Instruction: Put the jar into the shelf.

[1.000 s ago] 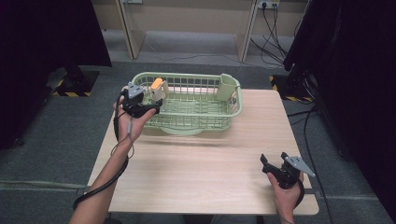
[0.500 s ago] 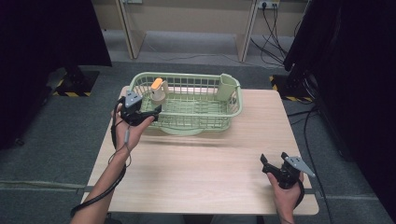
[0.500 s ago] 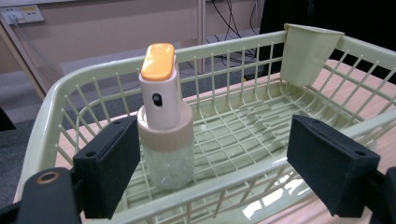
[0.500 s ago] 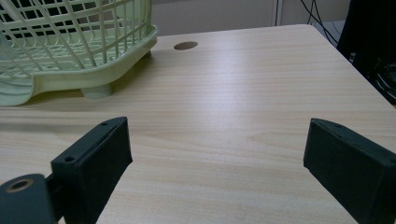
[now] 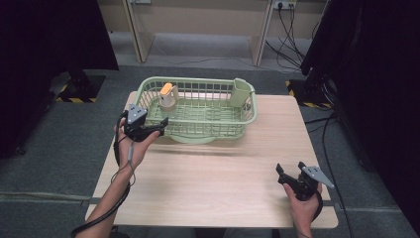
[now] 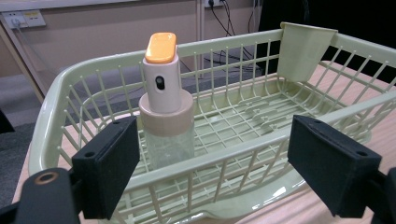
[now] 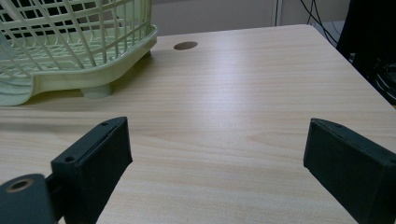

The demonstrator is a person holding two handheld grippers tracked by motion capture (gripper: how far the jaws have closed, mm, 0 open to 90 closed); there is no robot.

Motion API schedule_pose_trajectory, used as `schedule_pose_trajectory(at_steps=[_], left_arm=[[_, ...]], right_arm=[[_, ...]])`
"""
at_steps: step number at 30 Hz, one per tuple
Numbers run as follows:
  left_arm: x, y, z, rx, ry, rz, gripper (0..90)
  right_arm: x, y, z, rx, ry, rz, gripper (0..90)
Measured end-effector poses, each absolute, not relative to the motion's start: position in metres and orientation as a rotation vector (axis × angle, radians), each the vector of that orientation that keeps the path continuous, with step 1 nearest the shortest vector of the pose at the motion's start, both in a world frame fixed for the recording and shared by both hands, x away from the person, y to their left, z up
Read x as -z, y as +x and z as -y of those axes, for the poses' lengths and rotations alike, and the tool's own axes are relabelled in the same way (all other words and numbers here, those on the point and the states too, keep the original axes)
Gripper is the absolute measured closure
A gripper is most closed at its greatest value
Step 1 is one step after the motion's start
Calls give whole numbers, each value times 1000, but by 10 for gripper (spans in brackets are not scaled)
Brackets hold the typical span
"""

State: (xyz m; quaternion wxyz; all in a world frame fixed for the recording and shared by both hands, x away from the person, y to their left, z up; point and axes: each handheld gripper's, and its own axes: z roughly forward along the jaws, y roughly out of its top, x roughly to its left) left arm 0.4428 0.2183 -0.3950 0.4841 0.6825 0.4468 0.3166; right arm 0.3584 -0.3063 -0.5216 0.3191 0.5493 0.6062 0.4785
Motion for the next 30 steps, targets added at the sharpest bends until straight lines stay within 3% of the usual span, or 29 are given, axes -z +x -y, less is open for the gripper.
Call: schedule_pose_trajectory(at_steps=[30], left_arm=[[419,412,-226,-780,1623,-1034,156]], right_arm=[[522,358,306,-1256,1443,-1593,78]])
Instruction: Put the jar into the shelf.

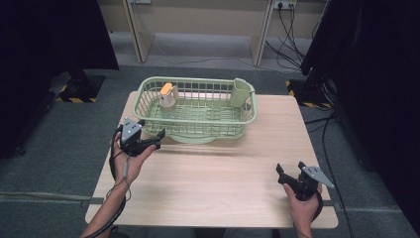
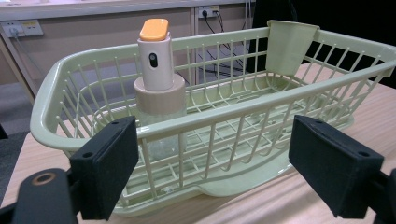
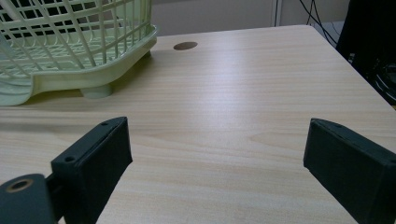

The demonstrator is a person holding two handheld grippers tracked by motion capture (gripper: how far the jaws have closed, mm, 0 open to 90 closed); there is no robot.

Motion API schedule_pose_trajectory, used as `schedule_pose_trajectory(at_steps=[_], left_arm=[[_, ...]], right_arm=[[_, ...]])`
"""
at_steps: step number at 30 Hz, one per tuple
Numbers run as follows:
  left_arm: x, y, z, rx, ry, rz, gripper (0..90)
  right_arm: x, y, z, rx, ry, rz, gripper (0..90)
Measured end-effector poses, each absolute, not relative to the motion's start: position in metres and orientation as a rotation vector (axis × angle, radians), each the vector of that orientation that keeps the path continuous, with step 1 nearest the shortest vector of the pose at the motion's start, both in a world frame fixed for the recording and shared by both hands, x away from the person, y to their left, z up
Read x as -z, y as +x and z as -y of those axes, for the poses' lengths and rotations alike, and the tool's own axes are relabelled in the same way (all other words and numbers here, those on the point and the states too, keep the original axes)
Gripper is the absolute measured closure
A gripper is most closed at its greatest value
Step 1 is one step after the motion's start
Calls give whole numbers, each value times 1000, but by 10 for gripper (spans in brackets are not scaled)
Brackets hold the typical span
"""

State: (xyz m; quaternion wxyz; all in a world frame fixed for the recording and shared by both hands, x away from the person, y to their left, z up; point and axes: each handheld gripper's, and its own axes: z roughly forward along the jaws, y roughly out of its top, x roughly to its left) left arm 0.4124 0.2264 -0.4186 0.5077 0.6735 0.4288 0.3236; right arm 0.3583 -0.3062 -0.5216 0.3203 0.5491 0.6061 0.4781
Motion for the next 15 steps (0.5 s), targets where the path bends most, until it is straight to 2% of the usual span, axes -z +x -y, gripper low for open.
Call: schedule_pose_trajectory(at_steps=[15], left_arm=[[433,399,-230,-784,1611,-994,150]], right_arm=[[522,358,306,-1256,1442,-1592,78]])
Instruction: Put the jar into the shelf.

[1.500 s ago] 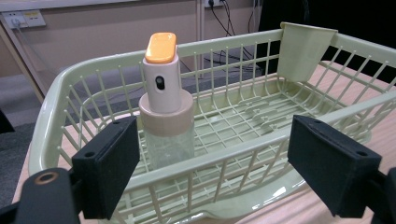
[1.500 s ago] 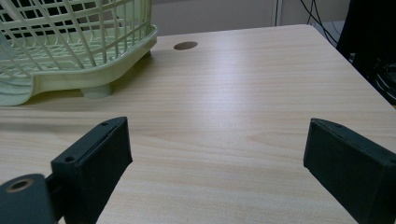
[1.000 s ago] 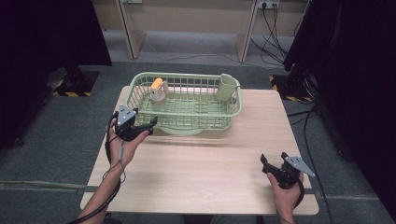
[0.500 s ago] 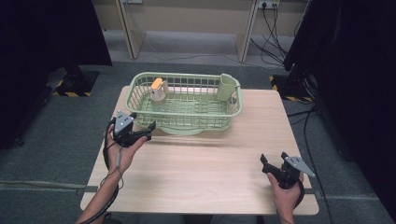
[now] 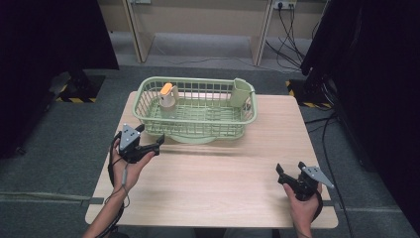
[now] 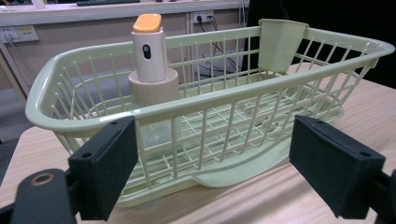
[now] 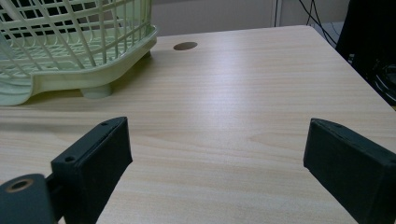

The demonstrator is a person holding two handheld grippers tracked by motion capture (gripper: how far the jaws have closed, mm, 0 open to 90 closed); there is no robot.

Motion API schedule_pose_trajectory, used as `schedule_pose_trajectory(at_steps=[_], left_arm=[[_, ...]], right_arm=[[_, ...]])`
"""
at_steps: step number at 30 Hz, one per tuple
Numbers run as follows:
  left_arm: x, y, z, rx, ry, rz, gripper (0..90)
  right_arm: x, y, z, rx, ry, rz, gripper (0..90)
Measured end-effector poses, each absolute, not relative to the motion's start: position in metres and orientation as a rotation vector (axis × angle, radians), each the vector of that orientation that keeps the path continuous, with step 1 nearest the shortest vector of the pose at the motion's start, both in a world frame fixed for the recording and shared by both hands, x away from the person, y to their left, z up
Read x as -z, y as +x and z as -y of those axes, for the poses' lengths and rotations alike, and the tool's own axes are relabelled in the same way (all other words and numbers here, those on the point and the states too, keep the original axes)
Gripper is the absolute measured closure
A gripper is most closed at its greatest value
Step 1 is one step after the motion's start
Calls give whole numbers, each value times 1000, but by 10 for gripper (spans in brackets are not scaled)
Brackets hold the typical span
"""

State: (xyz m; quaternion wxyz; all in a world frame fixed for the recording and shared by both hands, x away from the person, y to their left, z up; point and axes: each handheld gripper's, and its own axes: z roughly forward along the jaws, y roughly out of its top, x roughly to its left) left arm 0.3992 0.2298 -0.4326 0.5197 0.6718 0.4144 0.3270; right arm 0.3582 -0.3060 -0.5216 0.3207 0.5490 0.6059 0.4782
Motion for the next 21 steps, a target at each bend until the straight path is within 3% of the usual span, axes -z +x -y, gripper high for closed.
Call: schedule_pose_trajectory(at_steps=[21], left_arm=[[454,385,-236,-761,1596,-967,141]], right_arm=[[522,358,306,-1255,1440,-1592,78]])
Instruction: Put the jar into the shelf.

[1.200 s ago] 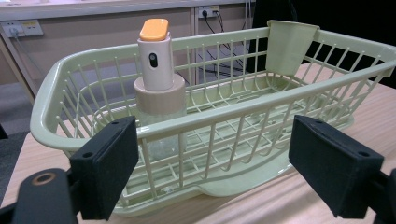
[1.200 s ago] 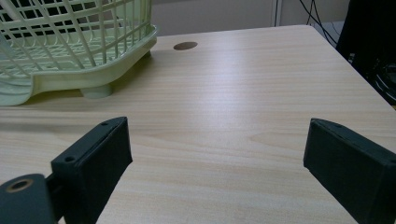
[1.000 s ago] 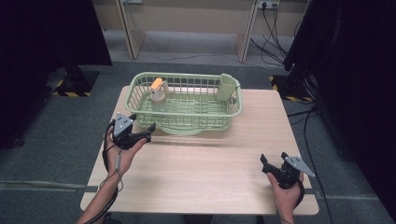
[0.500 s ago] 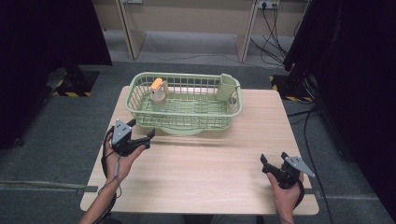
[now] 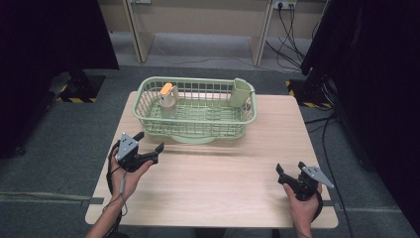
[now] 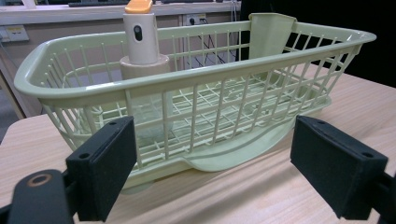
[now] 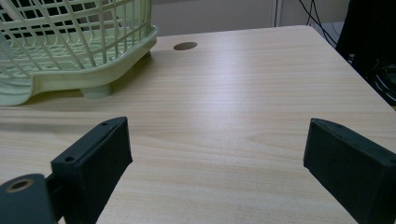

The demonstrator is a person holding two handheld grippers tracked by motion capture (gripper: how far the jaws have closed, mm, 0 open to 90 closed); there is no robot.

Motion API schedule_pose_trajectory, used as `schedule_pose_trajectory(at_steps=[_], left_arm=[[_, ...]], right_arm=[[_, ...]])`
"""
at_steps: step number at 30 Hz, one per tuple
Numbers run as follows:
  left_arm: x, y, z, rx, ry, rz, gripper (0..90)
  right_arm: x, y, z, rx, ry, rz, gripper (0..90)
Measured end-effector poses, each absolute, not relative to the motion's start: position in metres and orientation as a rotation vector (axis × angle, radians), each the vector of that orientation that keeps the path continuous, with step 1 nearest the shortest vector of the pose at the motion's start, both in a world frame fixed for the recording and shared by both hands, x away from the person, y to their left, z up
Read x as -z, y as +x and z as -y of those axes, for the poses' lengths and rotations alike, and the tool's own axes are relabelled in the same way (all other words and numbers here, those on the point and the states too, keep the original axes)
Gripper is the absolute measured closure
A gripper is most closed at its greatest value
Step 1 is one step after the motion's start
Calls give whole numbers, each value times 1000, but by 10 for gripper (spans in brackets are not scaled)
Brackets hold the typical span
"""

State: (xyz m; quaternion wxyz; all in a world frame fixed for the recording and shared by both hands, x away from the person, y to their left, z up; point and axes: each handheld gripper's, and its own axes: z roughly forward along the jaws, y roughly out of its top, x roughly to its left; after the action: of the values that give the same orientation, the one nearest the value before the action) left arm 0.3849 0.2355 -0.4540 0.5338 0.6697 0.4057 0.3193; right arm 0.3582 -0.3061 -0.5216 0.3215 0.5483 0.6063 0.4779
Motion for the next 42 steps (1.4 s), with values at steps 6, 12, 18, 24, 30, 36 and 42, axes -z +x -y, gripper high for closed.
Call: schedule_pose_trajectory(at_steps=[6,12,18,24,30,36,42], left_arm=[[462,381,-238,-751,1599,-970,139],[471,378,-241,-739,1605,-983,139],[478,374,-245,-734,1606,-996,138],[487,370,-248,-721,1611,-1009,137],[495,367,-249,-710,1618,-1017,136],[500,365,-251,-700,1623,-1024,136],[506,363,-252,-691,1625,-1035,135]], right_arm=[[522,358,306,-1254,1439,-1592,78],[522,358,306,-1254,1440,-1592,78],[522,358,306,-1253,1439,-1593,78],[522,358,306,-1253,1438,-1592,78],[522,358,306,-1253,1439,-1592,78],[522,358,306,-1253,1438,-1593,78],[522,358,306,-1255,1438,-1591,78]])
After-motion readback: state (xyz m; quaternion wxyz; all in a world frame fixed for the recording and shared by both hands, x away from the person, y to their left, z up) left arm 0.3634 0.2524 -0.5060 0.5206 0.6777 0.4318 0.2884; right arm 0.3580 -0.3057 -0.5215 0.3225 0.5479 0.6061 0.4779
